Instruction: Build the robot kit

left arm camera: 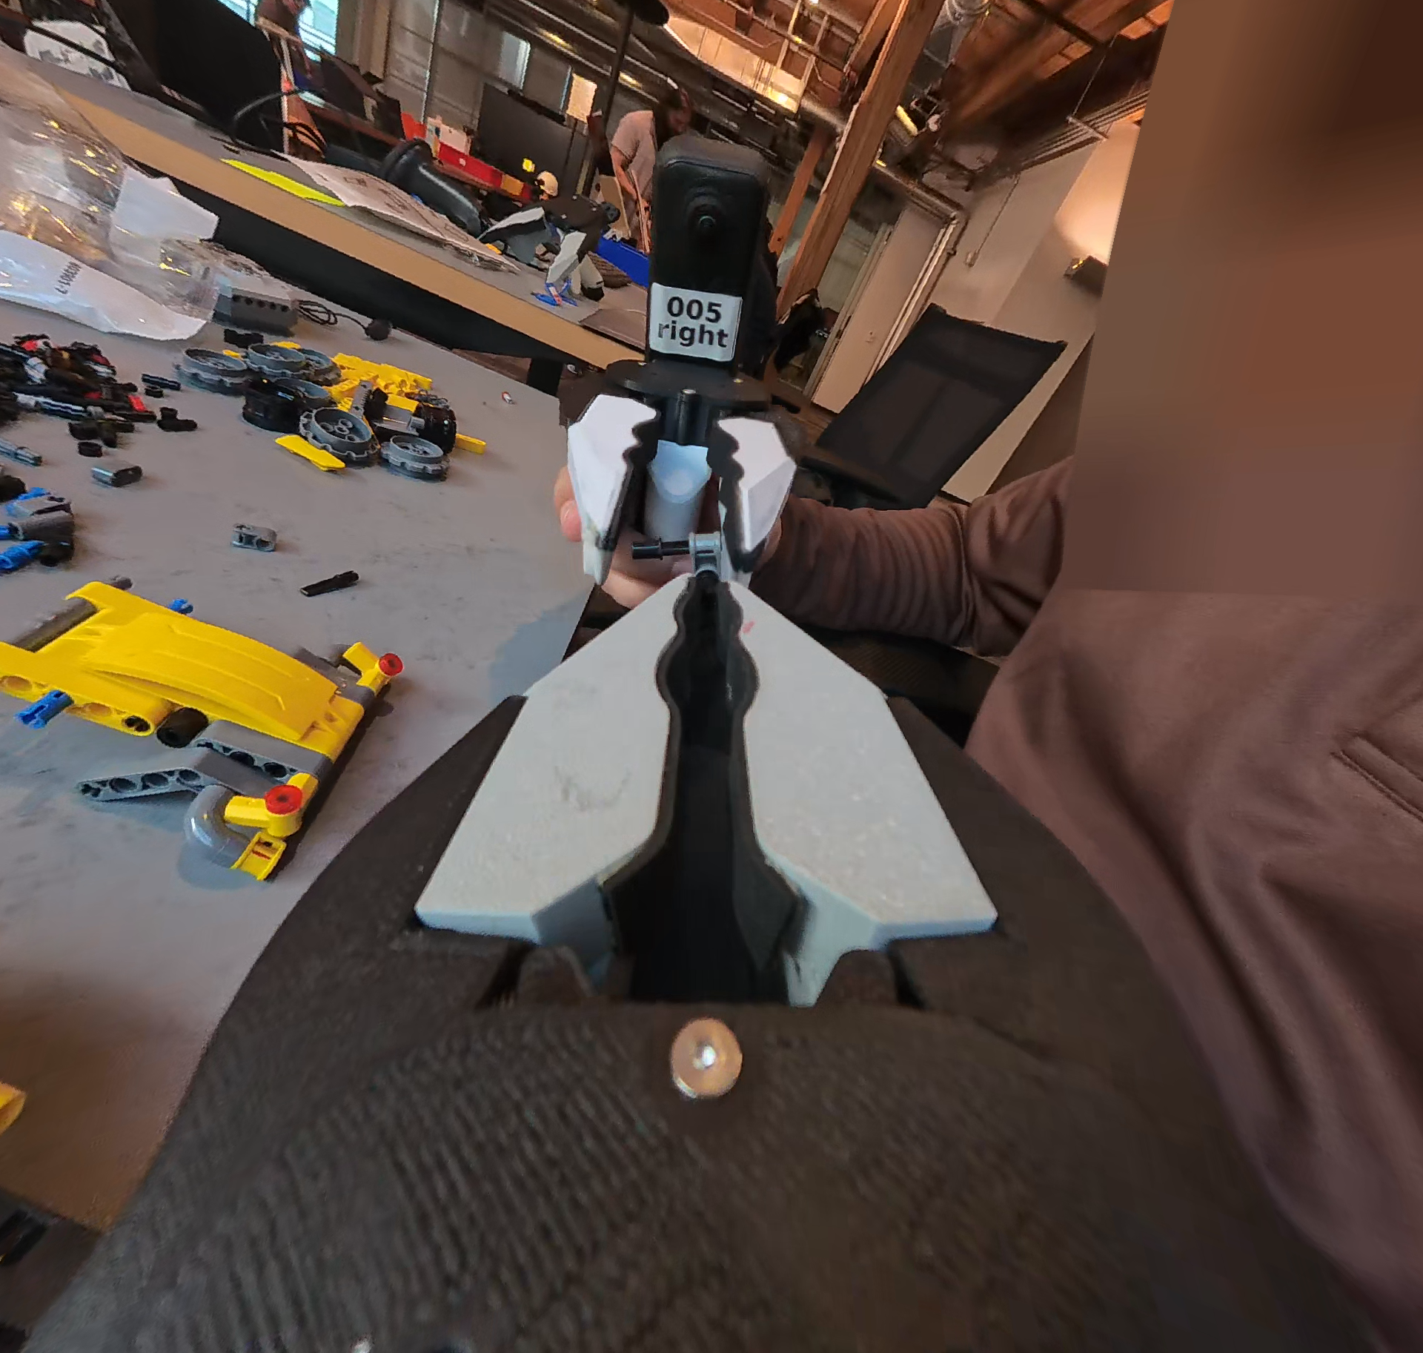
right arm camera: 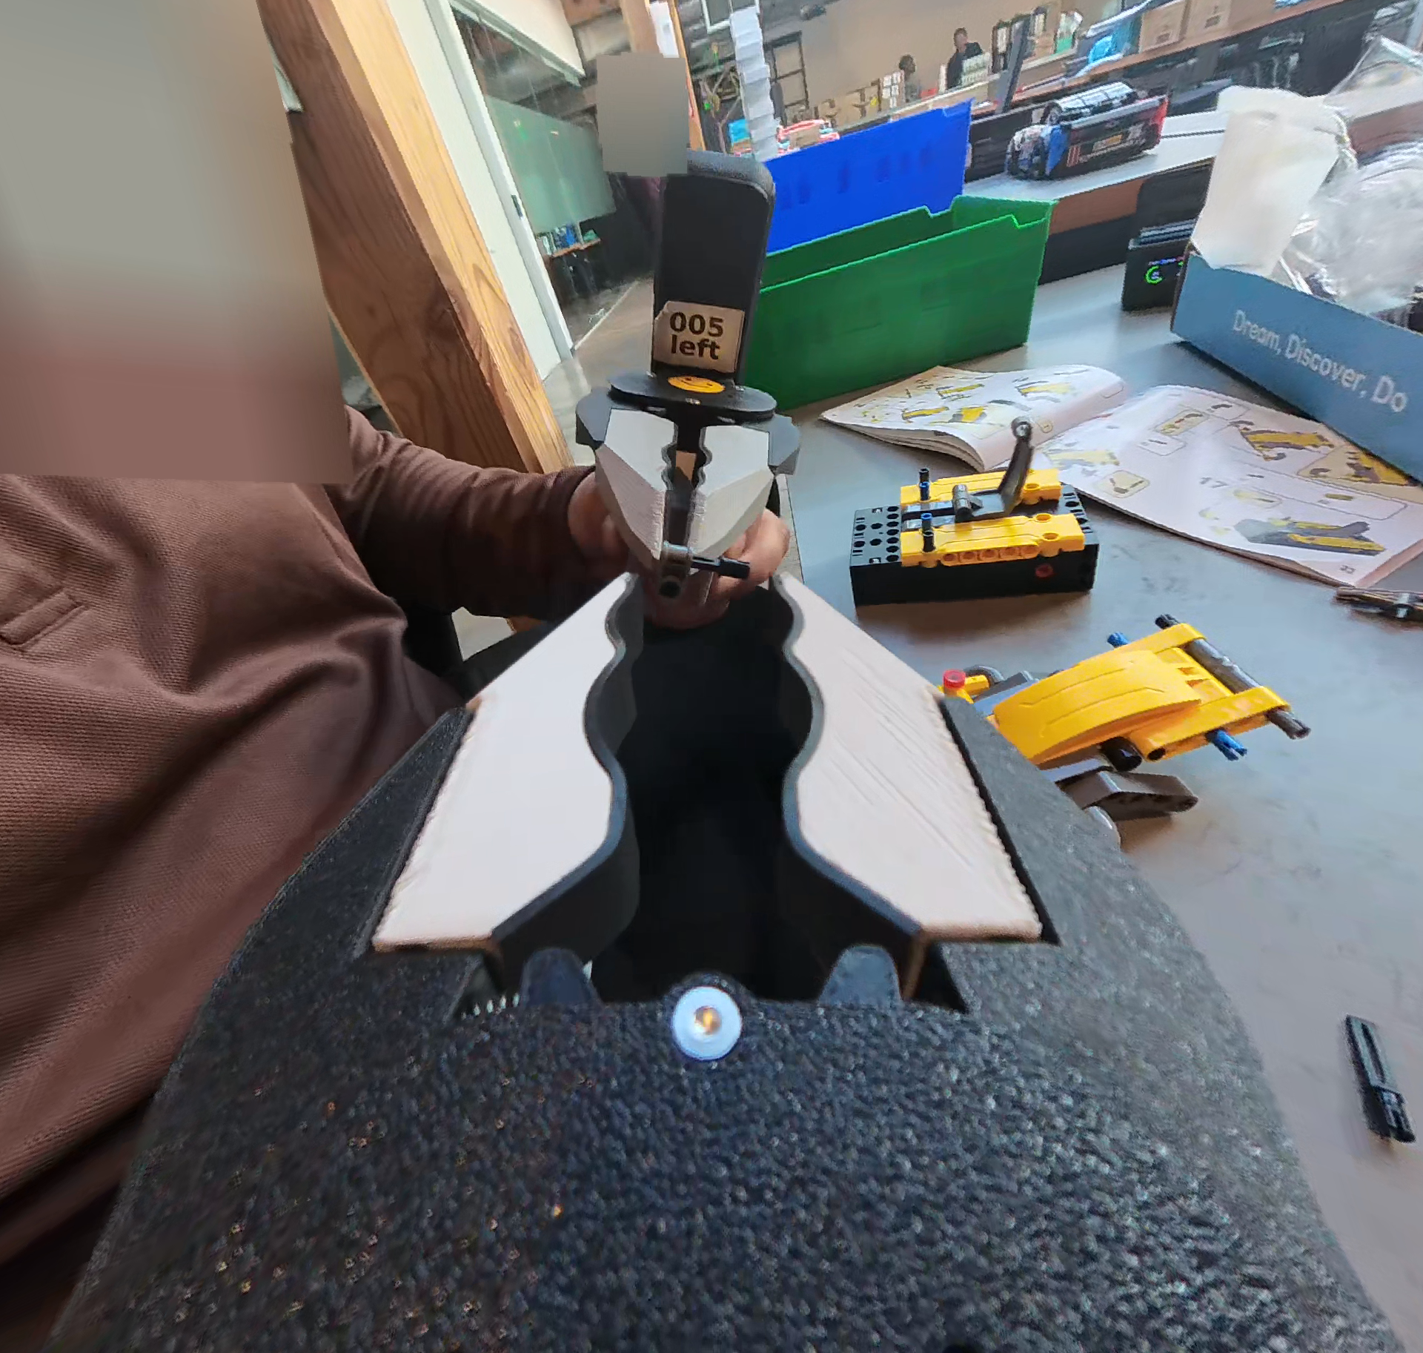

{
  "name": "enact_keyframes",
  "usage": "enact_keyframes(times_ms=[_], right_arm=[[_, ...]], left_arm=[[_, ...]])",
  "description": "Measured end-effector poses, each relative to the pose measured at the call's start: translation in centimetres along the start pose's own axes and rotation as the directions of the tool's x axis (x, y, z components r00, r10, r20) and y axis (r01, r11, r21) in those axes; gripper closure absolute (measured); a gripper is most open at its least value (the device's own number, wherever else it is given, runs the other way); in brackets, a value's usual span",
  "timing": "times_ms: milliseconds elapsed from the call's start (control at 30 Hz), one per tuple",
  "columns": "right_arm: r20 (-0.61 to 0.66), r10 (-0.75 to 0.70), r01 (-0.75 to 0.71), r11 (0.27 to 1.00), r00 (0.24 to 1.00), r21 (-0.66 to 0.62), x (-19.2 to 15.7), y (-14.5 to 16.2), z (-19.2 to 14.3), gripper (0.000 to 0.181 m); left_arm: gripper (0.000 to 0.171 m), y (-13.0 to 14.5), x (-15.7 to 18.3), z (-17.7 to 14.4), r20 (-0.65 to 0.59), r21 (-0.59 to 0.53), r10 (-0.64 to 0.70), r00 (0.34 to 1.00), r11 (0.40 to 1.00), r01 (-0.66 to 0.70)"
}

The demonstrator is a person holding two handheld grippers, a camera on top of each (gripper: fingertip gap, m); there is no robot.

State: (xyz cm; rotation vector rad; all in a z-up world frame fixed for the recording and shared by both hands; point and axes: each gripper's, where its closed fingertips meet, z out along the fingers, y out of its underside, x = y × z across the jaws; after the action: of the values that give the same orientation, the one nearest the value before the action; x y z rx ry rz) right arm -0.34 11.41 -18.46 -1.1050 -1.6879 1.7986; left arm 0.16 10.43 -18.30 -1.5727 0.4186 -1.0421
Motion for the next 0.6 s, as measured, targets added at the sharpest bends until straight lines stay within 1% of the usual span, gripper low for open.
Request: enact_keyframes(times_ms=[167,367,600], right_arm=[[0.010,0.007,-0.007,1.000,1.000,-0.012,-0.06,0.33,0.25,0.152],[-0.005,-0.055,0.055,0.998,0.998,-0.018,-0.17,0.35,0.42,0.160],[-0.023,-0.084,0.084,0.996,0.996,-0.021,0.00,0.45,0.35,0.160]], left_arm=[[0.171,0.14,-0.12,0.21,0.006,-0.007,0.006,1.000,1.000,-0.006],[0.171,0.31,-0.07,0.39,-0.004,-0.003,0.000,1.000,1.000,0.000],[0.171,0.36,-0.26,0.50,-0.004,0.012,-0.018,1.000,1.000,0.018]])
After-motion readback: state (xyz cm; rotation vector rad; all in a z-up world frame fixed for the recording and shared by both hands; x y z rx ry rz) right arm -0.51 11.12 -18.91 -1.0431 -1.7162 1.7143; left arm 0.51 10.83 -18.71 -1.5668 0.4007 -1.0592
